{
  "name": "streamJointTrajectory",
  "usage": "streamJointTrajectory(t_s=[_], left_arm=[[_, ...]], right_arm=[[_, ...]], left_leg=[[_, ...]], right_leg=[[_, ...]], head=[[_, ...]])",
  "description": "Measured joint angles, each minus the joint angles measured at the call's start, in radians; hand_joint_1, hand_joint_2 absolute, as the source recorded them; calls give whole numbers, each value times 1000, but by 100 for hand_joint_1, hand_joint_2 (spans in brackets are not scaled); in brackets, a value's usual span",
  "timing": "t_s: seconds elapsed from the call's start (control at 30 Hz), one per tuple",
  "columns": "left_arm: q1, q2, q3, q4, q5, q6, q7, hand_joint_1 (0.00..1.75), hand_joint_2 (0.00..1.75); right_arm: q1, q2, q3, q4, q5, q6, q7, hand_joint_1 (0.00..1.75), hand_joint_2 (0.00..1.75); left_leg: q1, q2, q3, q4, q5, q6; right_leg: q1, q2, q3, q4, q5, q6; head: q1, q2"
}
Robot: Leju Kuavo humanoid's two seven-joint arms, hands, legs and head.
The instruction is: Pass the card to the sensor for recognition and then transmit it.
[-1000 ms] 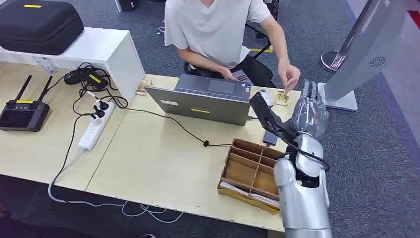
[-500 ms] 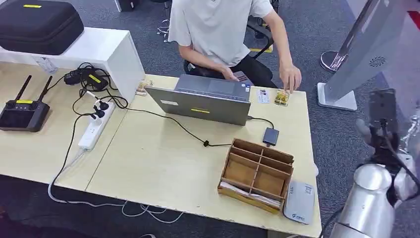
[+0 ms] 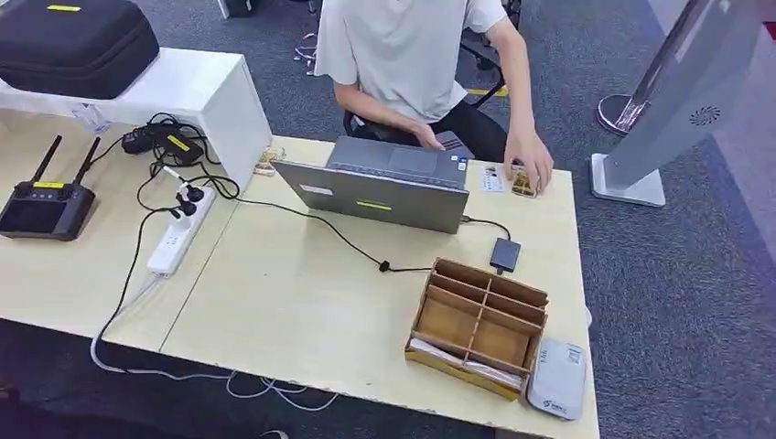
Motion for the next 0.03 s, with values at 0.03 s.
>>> streamJointTrajectory(t_s=[0.03], left_arm=[[10,10,11,-11,-4,0,0,0,175]], right_arm=[[20,-9,-26,39,0,-9,1,0,175]], left_leg=[[0,1,0,0,0,0]], right_leg=[[0,1,0,0,0,0]], head=[[1,0]])
